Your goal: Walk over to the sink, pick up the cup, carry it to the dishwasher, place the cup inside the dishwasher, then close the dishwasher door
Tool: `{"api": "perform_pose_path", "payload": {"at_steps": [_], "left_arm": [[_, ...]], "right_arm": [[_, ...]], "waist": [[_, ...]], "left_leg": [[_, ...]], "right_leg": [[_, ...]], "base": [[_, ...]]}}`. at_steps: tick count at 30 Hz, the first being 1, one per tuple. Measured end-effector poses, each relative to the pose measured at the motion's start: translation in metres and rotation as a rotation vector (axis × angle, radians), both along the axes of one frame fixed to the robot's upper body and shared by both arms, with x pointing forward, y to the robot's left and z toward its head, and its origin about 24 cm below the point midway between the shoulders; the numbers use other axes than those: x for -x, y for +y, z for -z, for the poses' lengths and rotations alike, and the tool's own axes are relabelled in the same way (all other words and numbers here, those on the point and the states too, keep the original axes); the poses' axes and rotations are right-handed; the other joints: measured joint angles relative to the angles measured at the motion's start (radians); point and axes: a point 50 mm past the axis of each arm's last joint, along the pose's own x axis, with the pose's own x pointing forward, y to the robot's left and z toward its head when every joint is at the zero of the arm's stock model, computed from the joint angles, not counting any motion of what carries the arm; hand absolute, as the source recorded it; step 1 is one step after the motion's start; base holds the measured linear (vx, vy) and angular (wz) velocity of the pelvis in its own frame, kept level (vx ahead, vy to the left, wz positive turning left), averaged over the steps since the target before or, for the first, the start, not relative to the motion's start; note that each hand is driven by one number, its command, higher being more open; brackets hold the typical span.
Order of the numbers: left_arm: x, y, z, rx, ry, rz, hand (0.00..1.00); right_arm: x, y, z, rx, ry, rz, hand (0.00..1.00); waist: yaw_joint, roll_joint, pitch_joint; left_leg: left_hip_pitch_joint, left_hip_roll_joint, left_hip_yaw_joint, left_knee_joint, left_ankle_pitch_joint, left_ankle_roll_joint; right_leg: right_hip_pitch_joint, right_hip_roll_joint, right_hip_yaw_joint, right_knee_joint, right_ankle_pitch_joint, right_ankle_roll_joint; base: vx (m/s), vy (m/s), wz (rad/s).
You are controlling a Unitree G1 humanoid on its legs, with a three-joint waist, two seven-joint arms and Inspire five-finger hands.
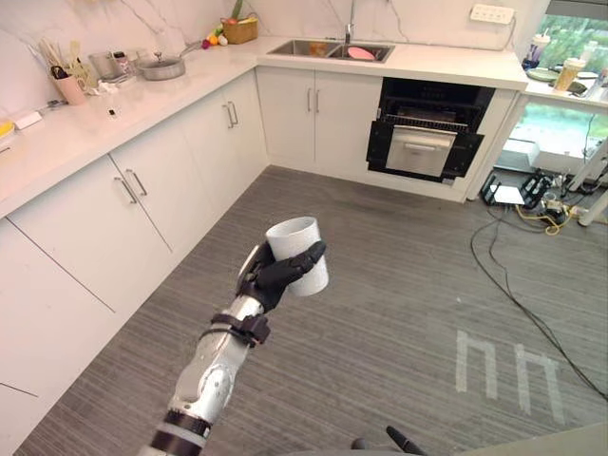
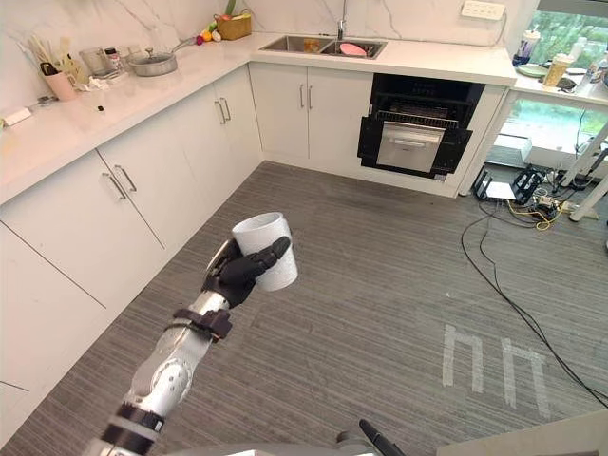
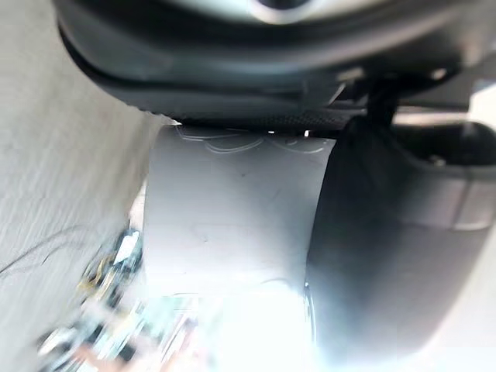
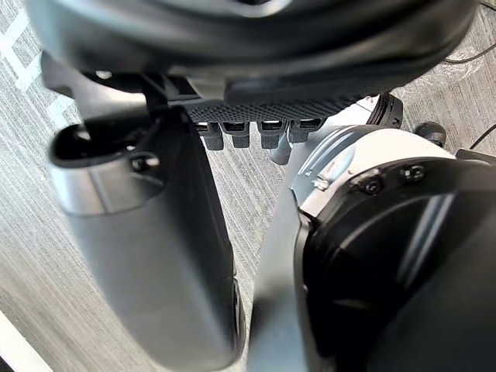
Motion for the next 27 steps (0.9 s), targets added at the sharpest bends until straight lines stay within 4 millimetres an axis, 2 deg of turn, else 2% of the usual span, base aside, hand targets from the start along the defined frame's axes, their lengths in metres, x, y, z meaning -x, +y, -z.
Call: {"api": "perform_pose_path", "payload": {"at_steps": [2, 3, 4, 5, 6, 7, 8, 9, 11, 12, 13, 14, 15, 16, 18, 19, 20, 21, 22, 23, 24, 25, 26, 27], "left_arm": [[0.003, 0.007, 0.008, -0.001, 0.049, -0.088, 0.0], [0.002, 0.013, 0.009, -0.022, 0.066, -0.146, 0.0], [0.001, 0.016, 0.008, -0.034, 0.066, -0.171, 0.0], [-0.001, 0.021, 0.007, -0.054, 0.076, -0.214, 0.0], [-0.002, 0.021, 0.005, -0.061, 0.08, -0.225, 0.0], [-0.003, 0.021, 0.005, -0.059, 0.079, -0.225, 0.0], [-0.003, 0.018, 0.005, -0.054, 0.079, -0.218, 0.0], [-0.003, 0.017, 0.002, -0.052, 0.063, -0.214, 0.0], [-0.004, 0.017, -0.006, -0.044, 0.021, -0.221, 0.0], [-0.004, 0.019, -0.007, -0.054, 0.007, -0.235, 0.0], [-0.003, 0.018, -0.008, -0.063, 0.0, -0.235, 0.0], [-0.003, 0.015, -0.008, -0.07, -0.006, -0.221, 0.0], [-0.003, 0.009, -0.012, -0.066, -0.022, -0.198, 0.0], [-0.004, 0.0, -0.019, -0.059, -0.051, -0.161, 0.0], [-0.004, -0.014, -0.029, -0.04, -0.094, -0.106, 0.0], [-0.003, -0.022, -0.032, -0.026, -0.108, -0.067, 0.0], [-0.003, -0.026, -0.032, -0.016, -0.11, -0.053, 0.0], [-0.002, -0.031, -0.03, -0.002, -0.102, -0.042, 0.0], [0.0, -0.033, -0.028, -0.002, -0.09, -0.043, 0.0], [0.001, -0.033, -0.027, -0.022, -0.089, -0.037, 0.0], [0.001, -0.031, -0.027, -0.039, -0.089, -0.039, 0.0], [0.001, -0.031, -0.026, -0.045, -0.08, -0.039, 0.0], [0.002, -0.031, -0.025, -0.041, -0.077, -0.045, 0.0], [0.004, -0.03, -0.024, -0.034, -0.074, -0.051, 0.0]], "right_arm": [[0.001, 0.0, 0.0, 0.006, -0.006, 0.013, 1.0], [-0.006, 0.0, 0.0, 0.015, -0.028, 0.025, 1.0], [-0.011, 0.0, 0.0, 0.019, -0.039, 0.024, 1.0], [-0.022, -0.001, -0.002, 0.036, -0.074, 0.03, 1.0], [-0.026, -0.002, -0.003, 0.056, -0.1, 0.057, 1.0], [-0.027, -0.003, -0.004, 0.067, -0.111, 0.066, 1.0], [-0.025, -0.007, -0.005, 0.09, -0.121, 0.081, 1.0], [-0.027, -0.01, -0.006, 0.106, -0.138, 0.088, 1.0], [-0.035, -0.008, -0.008, 0.111, -0.18, 0.087, 1.0], [-0.037, -0.006, -0.009, 0.107, -0.197, 0.09, 1.0], [-0.038, -0.003, -0.011, 0.105, -0.216, 0.079, 1.0], [-0.037, 0.0, -0.012, 0.102, -0.229, 0.077, 1.0], [-0.037, 0.002, -0.013, 0.094, -0.24, 0.091, 1.0], [-0.034, 0.007, -0.013, 0.077, -0.242, 0.114, 1.0], [-0.027, 0.013, -0.011, 0.056, -0.22, 0.138, 1.0], [-0.019, 0.018, -0.01, 0.046, -0.195, 0.148, 1.0], [-0.015, 0.019, -0.009, 0.041, -0.183, 0.152, 1.0], [-0.009, 0.02, -0.009, 0.032, -0.171, 0.185, 1.0], [-0.007, 0.014, -0.01, 0.047, -0.173, 0.21, 1.0], [-0.006, 0.012, -0.012, 0.064, -0.171, 0.212, 1.0], [-0.007, 0.013, -0.012, 0.07, -0.172, 0.214, 1.0], [-0.009, 0.013, -0.013, 0.081, -0.184, 0.221, 1.0], [-0.014, 0.009, -0.016, 0.101, -0.22, 0.231, 1.0], [-0.018, 0.005, -0.019, 0.124, -0.25, 0.231, 1.0]], "waist": [[0.016, -0.002, 0.003], [0.024, -0.015, 0.015], [0.025, -0.023, 0.033], [0.021, -0.037, 0.067], [0.018, -0.064, 0.086], [0.018, -0.074, 0.09], [0.017, -0.08, 0.093], [0.017, -0.072, 0.096], [0.02, -0.055, 0.117], [0.023, -0.056, 0.123], [0.023, -0.055, 0.125], [0.023, -0.055, 0.123], [0.022, -0.054, 0.122], [0.026, -0.059, 0.116], [0.026, -0.074, 0.102], [0.025, -0.07, 0.098], [0.024, -0.058, 0.096], [0.024, -0.04, 0.087], [0.022, -0.002, 0.069], [0.018, 0.012, 0.053], [0.016, 0.005, 0.048], [0.016, -0.004, 0.042], [0.02, 0.006, 0.047], [0.019, 0.031, 0.053]], "left_leg": [[-0.008, -0.001, 0.002, 0.022, -0.024, -0.003], [-0.006, -0.011, -0.004, 0.027, -0.039, 0.015], [0.007, -0.012, -0.005, 0.028, -0.041, 0.019], [0.034, -0.023, -0.011, 0.046, -0.048, 0.021], [0.056, -0.046, -0.031, 0.081, -0.076, 0.041], [0.064, -0.056, -0.046, 0.1, -0.096, 0.055], [0.07, -0.062, -0.07, 0.13, -0.121, 0.076], [0.069, -0.061, -0.091, 0.138, -0.128, 0.091], [0.066, -0.056, -0.115, 0.15, -0.132, 0.115], [0.062, -0.051, -0.118, 0.168, -0.142, 0.121], [0.061, -0.048, -0.122, 0.184, -0.159, 0.11], [0.063, -0.048, -0.126, 0.19, -0.167, 0.099], [0.064, -0.052, -0.132, 0.195, -0.172, 0.082], [0.066, -0.069, -0.14, 0.197, -0.187, 0.078], [0.072, -0.103, -0.157, 0.21, -0.214, 0.081], [0.084, -0.108, -0.164, 0.239, -0.245, 0.075], [0.095, -0.103, -0.169, 0.247, -0.265, 0.07], [0.12, -0.092, -0.172, 0.237, -0.282, 0.053], [0.164, -0.061, -0.17, 0.198, -0.288, 0.031], [0.18, -0.038, -0.167, 0.191, -0.283, 0.003], [0.17, -0.028, -0.16, 0.236, -0.265, -0.029], [0.141, -0.024, -0.156, 0.318, -0.24, -0.072], [0.072, 0.0, -0.161, 0.503, -0.203, -0.115], [-0.022, 0.045, -0.157, 0.723, -0.105, -0.107]], "right_leg": [[-0.051, -0.011, -0.024, 0.112, -0.05, 0.003], [-0.118, -0.029, -0.035, 0.283, -0.123, 0.004], [-0.154, -0.045, -0.062, 0.389, -0.149, -0.003], [-0.234, -0.092, -0.115, 0.626, -0.159, -0.02], [-0.291, -0.156, -0.135, 0.817, -0.129, -0.062], [-0.31, -0.18, -0.134, 0.888, -0.102, -0.087], [-0.344, -0.203, -0.118, 0.975, -0.013, -0.089], [-0.391, -0.199, -0.09, 1.03, 0.118, -0.082], [-0.479, -0.169, -0.034, 1.112, 0.254, -0.087], [-0.513, -0.145, -0.021, 1.156, 0.15, -0.07], [-0.538, -0.112, -0.027, 1.151, 0.048, -0.065], [-0.53, -0.087, -0.042, 1.068, -0.003, -0.049], [-0.496, -0.064, -0.068, 0.901, -0.03, -0.025], [-0.434, -0.038, -0.087, 0.629, -0.04, -0.01], [-0.375, -0.014, -0.089, 0.354, -0.039, -0.011], [-0.352, -0.002, -0.103, 0.293, -0.031, -0.021], [-0.345, 0.002, -0.102, 0.304, 0.017, -0.059], [-0.344, 0.005, -0.123, 0.338, 0.055, -0.082], [-0.355, 0.029, -0.14, 0.405, 0.028, -0.1], [-0.356, 0.044, -0.152, 0.44, -0.019, -0.107], [-0.357, 0.045, -0.158, 0.48, -0.053, -0.116], [-0.352, 0.04, -0.165, 0.503, -0.088, -0.12], [-0.322, 0.047, -0.174, 0.502, -0.13, -0.123], [-0.28, 0.07, -0.172, 0.484, -0.161, -0.129]], "base": [[0.0, -0.008, -0.03], [0.0, 0.0, 0.0], [-0.02, -0.032, 0.08], [-0.07, -0.012, 0.21], [-0.08, 0.016, 0.33], [-0.04, 0.066, 0.56], [0.04, 0.103, 0.59], [0.08, 0.138, 0.57], [0.12, 0.13, 0.36], [0.12, 0.06, 0.28], [0.11, 0.002, 0.22], [0.12, -0.027, 0.24], [0.19, -0.082, 0.22], [0.15, -0.068, 0.18], [0.34, -0.108, 0.28], [0.44, -0.125, 0.37], [0.45, -0.101, 0.27], [0.53, -0.129, 0.07], [0.56, -0.162, 0.01], [0.54, -0.235, -0.05], [0.4, -0.229, -0.04], [0.47, -0.321, -0.11], [0.52, -0.317, -0.13], [0.52, -0.277, -0.18]]}}
